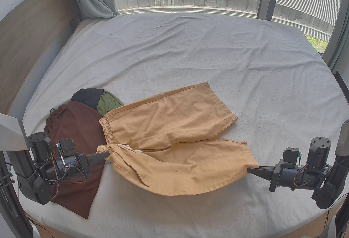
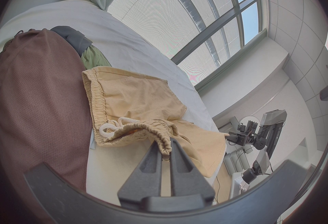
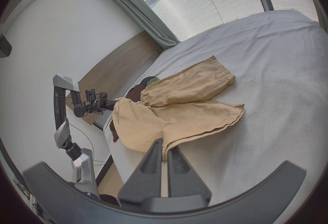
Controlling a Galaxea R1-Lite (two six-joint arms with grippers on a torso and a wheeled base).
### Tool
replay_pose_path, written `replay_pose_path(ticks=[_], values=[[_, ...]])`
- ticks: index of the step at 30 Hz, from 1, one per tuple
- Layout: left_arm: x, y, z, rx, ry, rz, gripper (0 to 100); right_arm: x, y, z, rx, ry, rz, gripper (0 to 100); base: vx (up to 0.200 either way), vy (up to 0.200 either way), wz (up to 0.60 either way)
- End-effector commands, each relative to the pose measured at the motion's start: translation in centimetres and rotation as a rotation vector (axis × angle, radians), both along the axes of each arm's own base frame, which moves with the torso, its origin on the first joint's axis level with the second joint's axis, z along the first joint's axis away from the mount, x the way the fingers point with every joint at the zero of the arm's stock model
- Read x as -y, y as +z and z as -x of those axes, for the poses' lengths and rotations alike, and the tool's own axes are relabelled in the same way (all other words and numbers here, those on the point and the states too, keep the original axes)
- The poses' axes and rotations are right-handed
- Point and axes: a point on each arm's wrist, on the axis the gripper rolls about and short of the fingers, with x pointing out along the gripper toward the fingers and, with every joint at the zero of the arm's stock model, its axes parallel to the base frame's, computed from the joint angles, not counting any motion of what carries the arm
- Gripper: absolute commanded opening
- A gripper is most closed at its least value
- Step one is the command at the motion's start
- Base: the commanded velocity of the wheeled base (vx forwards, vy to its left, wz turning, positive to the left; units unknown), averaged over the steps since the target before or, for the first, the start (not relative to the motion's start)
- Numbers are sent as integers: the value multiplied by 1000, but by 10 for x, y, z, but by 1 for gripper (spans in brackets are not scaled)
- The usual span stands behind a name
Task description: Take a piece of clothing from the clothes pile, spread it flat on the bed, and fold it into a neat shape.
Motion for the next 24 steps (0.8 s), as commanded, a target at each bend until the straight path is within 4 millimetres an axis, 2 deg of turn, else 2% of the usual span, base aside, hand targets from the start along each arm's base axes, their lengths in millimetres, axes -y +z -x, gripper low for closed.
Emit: replay_pose_path(ticks=[1, 13, 19, 24], values=[[0, -1, -1, -2, 0, 0, 0, 0, 8, 3, 32, 3, -8, 0, 0, 0, 0], [-1, 3, -6, -11, 32, 29, 0, 0, 23, 5, 77, 7, -48, 0, 0, 0, 0], [-1, 3, -10, -3, 53, 25, 0, -2, 28, -3, 103, 2, -65, 0, 0, 0, 0], [0, 4, -12, -4, 57, 32, 0, -5, 36, -18, 132, -15, -106, 0, 0, 0, 0]])
